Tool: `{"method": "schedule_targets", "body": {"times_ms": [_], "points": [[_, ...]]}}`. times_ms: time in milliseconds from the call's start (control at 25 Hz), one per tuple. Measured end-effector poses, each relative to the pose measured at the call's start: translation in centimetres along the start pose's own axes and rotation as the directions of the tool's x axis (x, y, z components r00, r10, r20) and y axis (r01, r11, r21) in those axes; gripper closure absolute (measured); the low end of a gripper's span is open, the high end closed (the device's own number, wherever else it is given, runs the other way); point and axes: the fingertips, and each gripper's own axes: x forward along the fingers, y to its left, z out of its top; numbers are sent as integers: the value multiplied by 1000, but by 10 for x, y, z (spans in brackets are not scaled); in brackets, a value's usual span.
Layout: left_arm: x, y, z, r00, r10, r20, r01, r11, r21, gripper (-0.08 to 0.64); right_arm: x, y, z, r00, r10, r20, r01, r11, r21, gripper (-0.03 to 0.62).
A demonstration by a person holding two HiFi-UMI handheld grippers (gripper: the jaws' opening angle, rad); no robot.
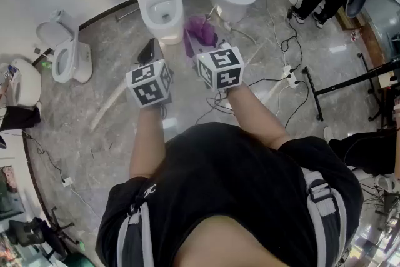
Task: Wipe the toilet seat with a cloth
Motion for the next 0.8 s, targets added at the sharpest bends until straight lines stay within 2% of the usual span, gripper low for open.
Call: {"method": "schedule_targets", "body": {"times_ms": [400, 800], "points": [[0, -39, -8, 1000, 18, -6, -18, 1000, 2, 551, -27, -32, 1, 999, 3, 48, -4, 1000, 11, 543], [0, -49, -10, 999, 45, -29, -45, 999, 15, 551, -29, -42, -6, 999, 31, 23, -32, 999, 30, 543]]}}
